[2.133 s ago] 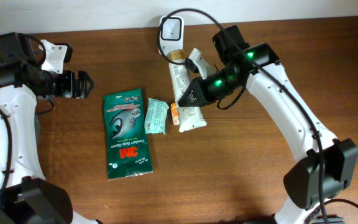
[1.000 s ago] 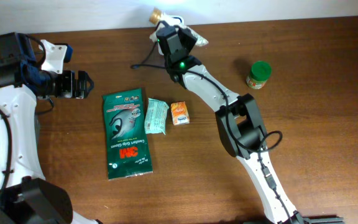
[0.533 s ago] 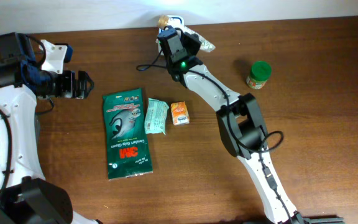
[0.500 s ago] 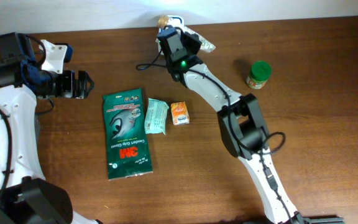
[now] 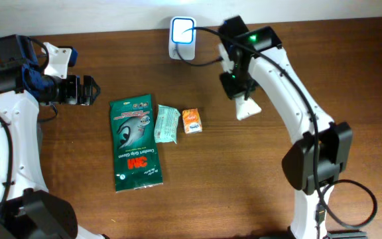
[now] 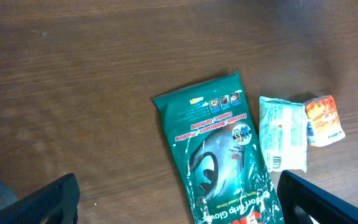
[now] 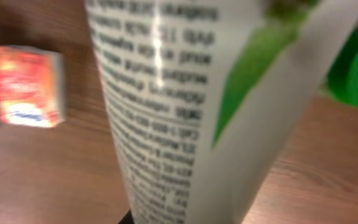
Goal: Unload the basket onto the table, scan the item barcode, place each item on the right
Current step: 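Lay the white tube on the table at right and release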
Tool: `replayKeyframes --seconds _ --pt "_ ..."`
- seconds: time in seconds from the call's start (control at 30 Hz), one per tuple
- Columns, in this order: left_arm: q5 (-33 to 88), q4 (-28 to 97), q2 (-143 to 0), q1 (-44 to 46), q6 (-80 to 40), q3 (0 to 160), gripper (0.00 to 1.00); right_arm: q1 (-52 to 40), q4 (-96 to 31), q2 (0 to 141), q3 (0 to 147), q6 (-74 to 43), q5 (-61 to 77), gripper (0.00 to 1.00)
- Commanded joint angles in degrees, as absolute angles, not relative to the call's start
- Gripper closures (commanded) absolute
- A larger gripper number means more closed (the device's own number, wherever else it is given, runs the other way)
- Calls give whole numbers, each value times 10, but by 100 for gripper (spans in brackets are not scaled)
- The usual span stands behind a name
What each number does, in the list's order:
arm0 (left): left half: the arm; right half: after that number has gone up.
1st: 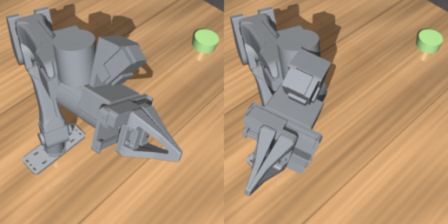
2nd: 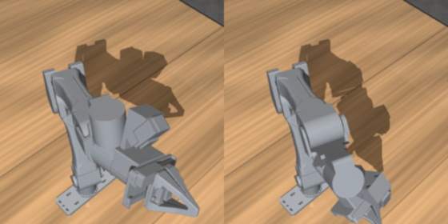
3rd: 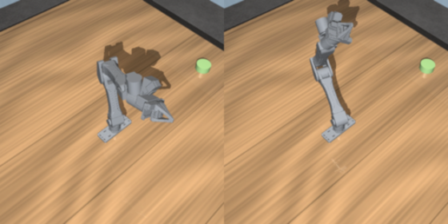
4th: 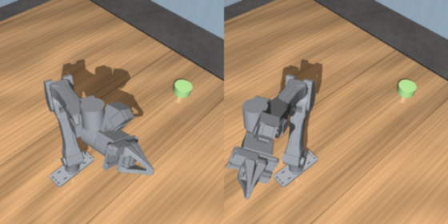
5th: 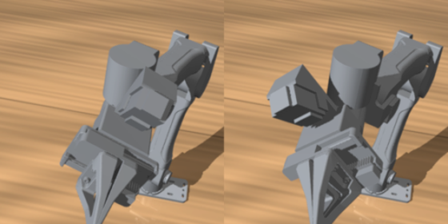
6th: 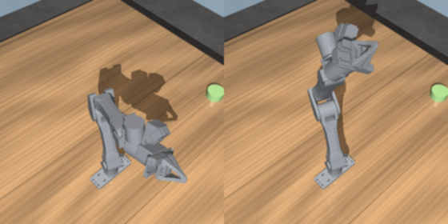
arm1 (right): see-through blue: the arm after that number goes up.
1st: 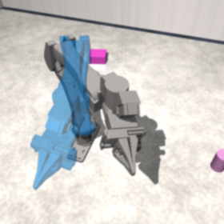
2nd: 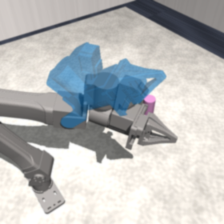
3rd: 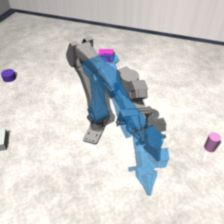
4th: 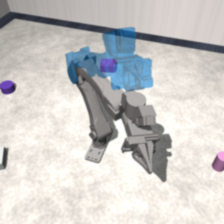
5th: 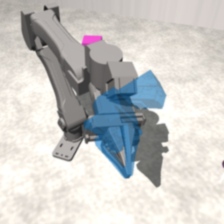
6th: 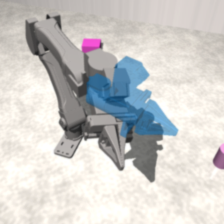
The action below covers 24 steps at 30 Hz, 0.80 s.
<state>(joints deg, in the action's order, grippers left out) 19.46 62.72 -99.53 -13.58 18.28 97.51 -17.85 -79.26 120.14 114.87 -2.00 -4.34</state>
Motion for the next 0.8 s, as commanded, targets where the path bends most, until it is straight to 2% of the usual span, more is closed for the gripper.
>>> replayKeyframes --seconds 0.0,0.23,0.53,0.6,0.67,0.77 --pt "197 626 -987 -137 192 983 1 -143 -771 1196 1049 -39 -19 96" --pt "197 626 -987 -137 192 983 1 -68 -706 1196 934 -39 -20 96" --pt "197 626 -987 -137 192 983 1 26 -764 1196 927 -39 -22 93" --pt "197 626 -987 -137 192 983 1 36 -773 1196 927 -39 -21 81" --pt "197 626 -987 -137 192 983 1 38 -778 1196 927 -39 -21 75" --pt "197 626 -987 -137 192 983 1 37 -798 1196 931 -20 -19 51"
